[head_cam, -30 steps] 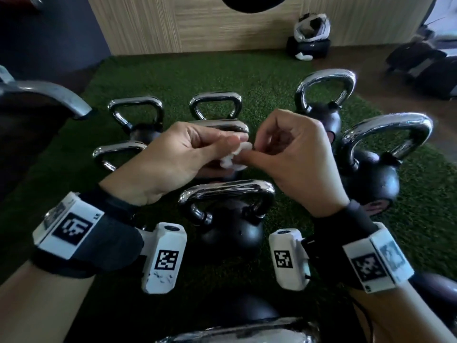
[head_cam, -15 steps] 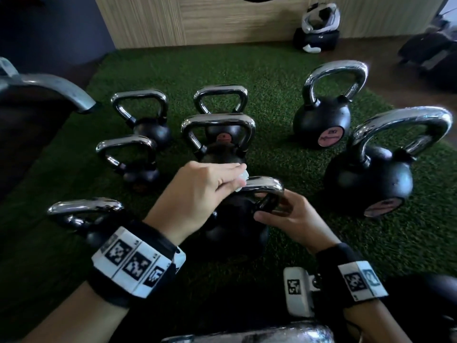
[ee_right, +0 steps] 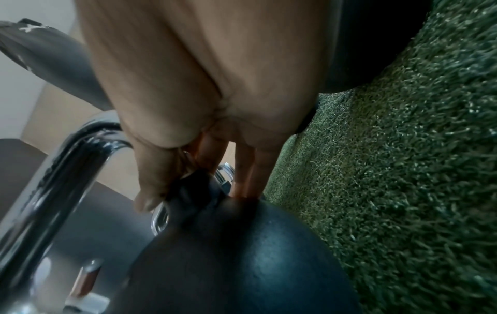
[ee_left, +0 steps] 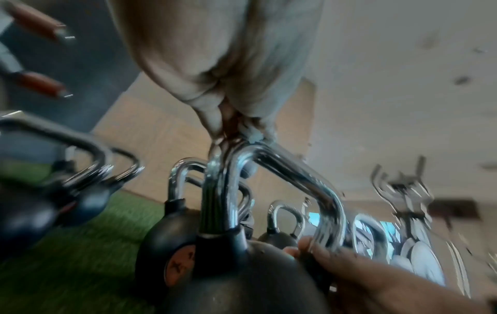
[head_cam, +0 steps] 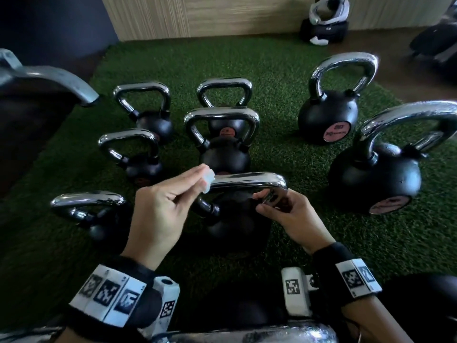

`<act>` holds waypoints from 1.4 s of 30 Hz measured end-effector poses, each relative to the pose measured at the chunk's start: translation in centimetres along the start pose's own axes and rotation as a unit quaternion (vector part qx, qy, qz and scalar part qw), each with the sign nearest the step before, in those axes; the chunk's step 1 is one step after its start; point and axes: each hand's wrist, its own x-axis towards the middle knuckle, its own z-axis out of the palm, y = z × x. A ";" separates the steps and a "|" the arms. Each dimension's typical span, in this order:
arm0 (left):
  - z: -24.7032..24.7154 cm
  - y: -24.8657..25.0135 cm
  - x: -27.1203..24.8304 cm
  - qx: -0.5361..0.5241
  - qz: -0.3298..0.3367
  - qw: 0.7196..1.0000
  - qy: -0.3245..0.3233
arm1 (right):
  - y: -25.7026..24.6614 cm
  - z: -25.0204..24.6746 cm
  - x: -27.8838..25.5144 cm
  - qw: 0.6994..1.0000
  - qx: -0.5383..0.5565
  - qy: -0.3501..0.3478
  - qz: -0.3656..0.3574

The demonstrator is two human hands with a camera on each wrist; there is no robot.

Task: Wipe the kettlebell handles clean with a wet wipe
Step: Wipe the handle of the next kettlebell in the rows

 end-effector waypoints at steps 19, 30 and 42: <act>-0.3 -3.0 -4.0 -0.206 -0.294 0.933 -0.020 | 0.5 -0.2 -0.2 1.000 0.008 0.001 0.008; 0.4 -3.4 -3.6 -0.043 -0.269 0.952 -0.137 | -0.7 -0.1 -0.6 0.999 -0.038 0.018 0.002; 5.9 -4.9 2.3 0.010 -0.208 0.975 -0.076 | -1.6 -1.2 -5.6 0.963 -0.260 -0.023 -0.070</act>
